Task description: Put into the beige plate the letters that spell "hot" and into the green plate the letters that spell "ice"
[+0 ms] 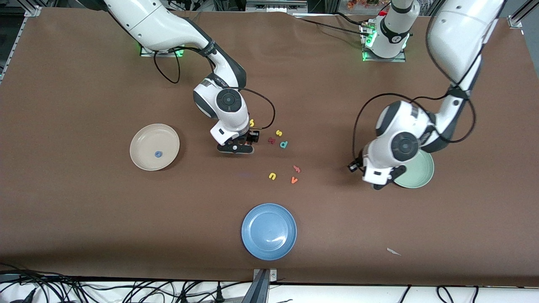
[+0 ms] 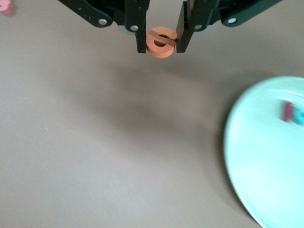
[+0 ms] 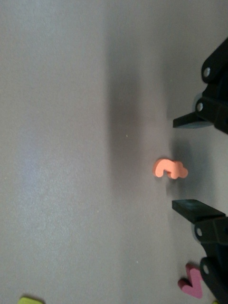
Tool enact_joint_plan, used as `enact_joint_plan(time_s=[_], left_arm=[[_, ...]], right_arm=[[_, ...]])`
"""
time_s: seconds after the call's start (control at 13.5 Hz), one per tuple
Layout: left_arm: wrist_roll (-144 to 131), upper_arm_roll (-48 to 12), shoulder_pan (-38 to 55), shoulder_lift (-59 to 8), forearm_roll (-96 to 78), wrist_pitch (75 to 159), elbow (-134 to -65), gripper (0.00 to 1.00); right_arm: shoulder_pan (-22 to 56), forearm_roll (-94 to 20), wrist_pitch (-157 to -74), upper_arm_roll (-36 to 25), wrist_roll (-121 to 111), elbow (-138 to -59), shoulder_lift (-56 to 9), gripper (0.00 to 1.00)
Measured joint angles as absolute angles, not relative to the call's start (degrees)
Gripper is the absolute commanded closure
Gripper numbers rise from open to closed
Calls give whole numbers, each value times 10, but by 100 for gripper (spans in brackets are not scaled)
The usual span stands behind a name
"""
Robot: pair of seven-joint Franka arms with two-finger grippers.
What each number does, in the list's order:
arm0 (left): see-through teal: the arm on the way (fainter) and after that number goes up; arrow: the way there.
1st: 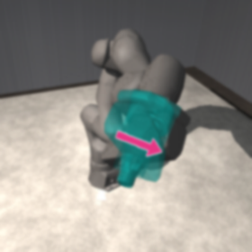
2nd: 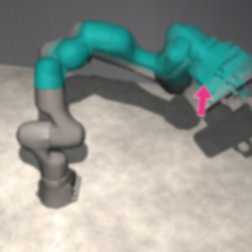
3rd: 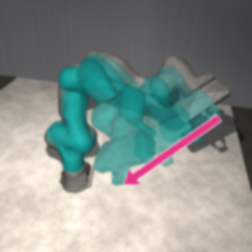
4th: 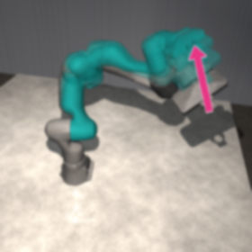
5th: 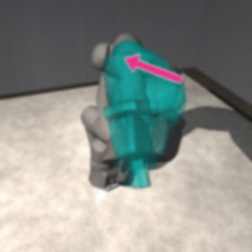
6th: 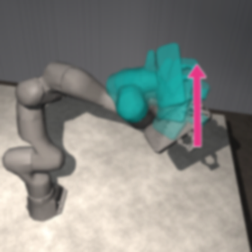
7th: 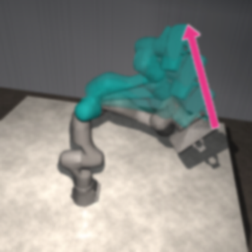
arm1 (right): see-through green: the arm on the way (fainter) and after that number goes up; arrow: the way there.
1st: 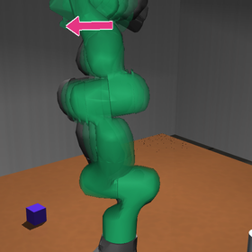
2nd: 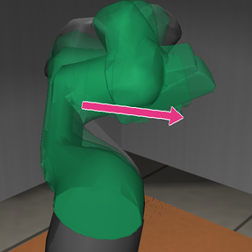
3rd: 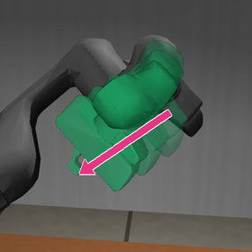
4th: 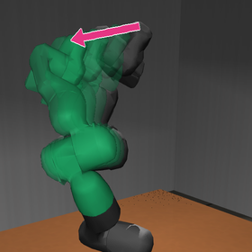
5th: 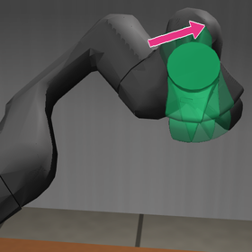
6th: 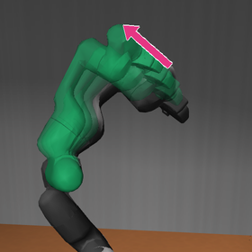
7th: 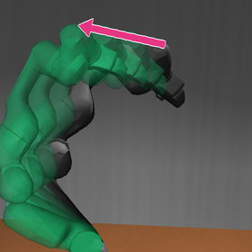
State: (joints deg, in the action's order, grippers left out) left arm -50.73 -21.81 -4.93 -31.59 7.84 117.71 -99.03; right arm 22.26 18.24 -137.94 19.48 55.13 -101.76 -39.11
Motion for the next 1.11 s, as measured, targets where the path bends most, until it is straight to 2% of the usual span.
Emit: enact_joint_plan(time_s=[0.37,0.67,0.74,0.81,0.89,0.96,1.04,1.11], left_arm=[[-308,-215,-158,-300,78,1102,-994,97],[-160,-209,-244,-311,82,1097,-1017,93],[-145,-209,-256,-319,85,1101,-1020,90],[-140,-209,-260,-330,88,1110,-1021,85],[-140,-210,-260,-341,90,1123,-1021,68],[-140,-211,-260,-351,91,1132,-1021,34],[-140,-211,-260,-358,92,1136,-1021,6],[-140,-211,-260,-361,92,1137,-1021,1]], right_arm=[[235,192,-1389,192,570,-1017,-399,47],[235,203,-1389,184,571,-1017,-400,63],[235,204,-1389,182,571,-1017,-401,69],[235,205,-1389,181,571,-1017,-401,71],[235,205,-1389,181,571,-1017,-401,76],[235,205,-1389,181,571,-1017,-401,80],[235,205,-1389,181,571,-1017,-401,87],[235,205,-1389,181,571,-1017,-401,94]])
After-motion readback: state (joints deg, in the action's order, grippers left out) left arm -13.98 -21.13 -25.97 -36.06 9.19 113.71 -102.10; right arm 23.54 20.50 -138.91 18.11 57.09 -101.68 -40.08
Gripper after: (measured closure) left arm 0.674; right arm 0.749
